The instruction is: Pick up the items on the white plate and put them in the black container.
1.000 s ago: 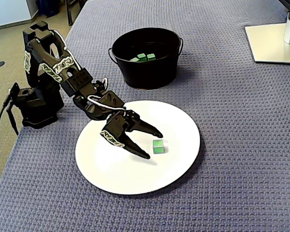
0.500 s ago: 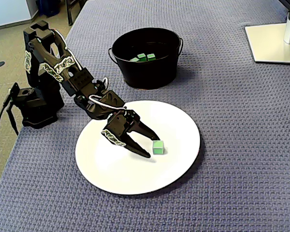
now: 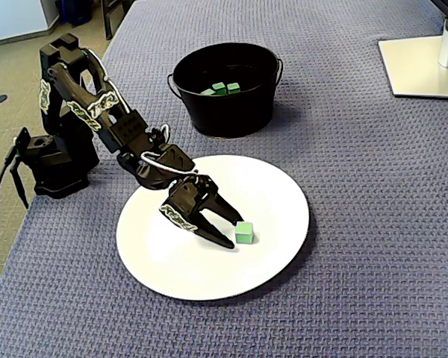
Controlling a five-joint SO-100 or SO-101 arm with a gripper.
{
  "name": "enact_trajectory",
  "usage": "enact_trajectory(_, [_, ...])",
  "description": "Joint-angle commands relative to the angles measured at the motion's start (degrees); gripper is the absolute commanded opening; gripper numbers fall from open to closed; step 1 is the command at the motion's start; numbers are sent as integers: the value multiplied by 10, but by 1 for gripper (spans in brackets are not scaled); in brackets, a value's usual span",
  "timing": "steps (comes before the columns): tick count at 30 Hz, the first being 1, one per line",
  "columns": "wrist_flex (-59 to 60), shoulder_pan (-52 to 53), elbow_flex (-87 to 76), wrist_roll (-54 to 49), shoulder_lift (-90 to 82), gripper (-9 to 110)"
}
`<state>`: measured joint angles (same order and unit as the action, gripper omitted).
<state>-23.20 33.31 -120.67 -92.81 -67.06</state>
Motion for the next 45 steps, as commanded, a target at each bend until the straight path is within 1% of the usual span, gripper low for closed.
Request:
enact_trajectory(1, [5, -3, 32, -4, 1, 12])
enact_trajectory(4, [4, -6, 37, 4, 6, 10])
enact_trajectory(9, [-4, -13, 40, 19, 9, 0])
enact_trajectory(14, [-11, -16, 44, 28, 9, 0])
enact_trajectory(19, [-48, -17, 43, 53, -14, 0])
enact_trajectory(22, [-50, -22, 50, 75, -59, 0])
enact_trajectory(26, [-19, -30, 47, 114, -169, 0])
enact_trajectory(28, [35, -37, 55, 138, -237, 0])
enact_trajectory(31, [149, -57, 82, 171, -338, 0])
enact_trajectory(35, [270, -112, 94, 200, -470, 0])
enact_trajectory(37, [324, -154, 103, 214, -525, 0])
enact_trajectory(41, [487, -252, 184, 259, -592, 0])
enact_trajectory(45, [645, -378, 308, 326, -594, 0])
